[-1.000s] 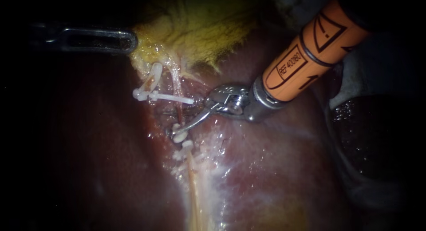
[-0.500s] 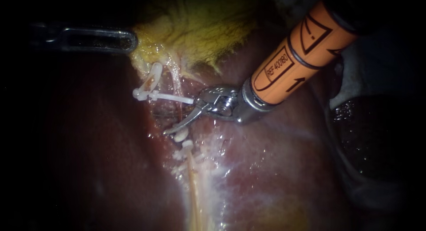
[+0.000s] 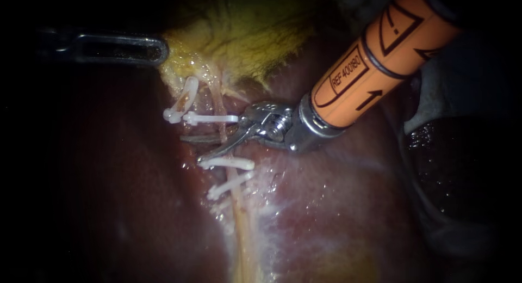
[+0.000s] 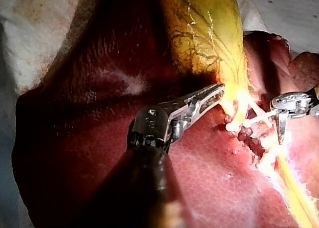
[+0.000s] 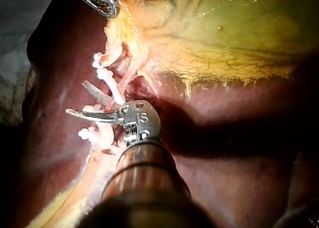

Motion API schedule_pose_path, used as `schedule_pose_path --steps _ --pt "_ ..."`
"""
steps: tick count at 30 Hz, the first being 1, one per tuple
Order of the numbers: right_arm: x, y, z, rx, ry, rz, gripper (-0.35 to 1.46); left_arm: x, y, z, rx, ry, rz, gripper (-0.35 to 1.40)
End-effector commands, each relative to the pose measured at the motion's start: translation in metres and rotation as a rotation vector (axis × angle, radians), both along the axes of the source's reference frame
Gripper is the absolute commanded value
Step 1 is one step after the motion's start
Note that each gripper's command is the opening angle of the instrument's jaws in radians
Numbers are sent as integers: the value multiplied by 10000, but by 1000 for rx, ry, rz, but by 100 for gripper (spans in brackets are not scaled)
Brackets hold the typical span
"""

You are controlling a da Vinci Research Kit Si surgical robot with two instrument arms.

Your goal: Go to the cutting position right tube

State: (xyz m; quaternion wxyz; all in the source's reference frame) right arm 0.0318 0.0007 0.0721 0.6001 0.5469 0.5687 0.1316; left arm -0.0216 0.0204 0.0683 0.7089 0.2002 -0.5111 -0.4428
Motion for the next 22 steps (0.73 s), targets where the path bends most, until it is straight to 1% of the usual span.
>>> schedule_pose_path --steps 1,3,5,14,22 --pt "0 -1 -2 3 7 -7 59 0 0 0 0 -1 0 -35" --pt "1 -1 -6 14 16 -13 59 0 0 0 0 -1 0 -35" --pt "1 -1 -9 18 21 -11 59 0 0 0 0 -1 1 -35" --pt "0 0 -9 23 19 -14 59 1 0 -1 0 -1 1 -35" --pt "0 0 -9 28 16 -15 68 1 0 -1 0 -1 1 -35"
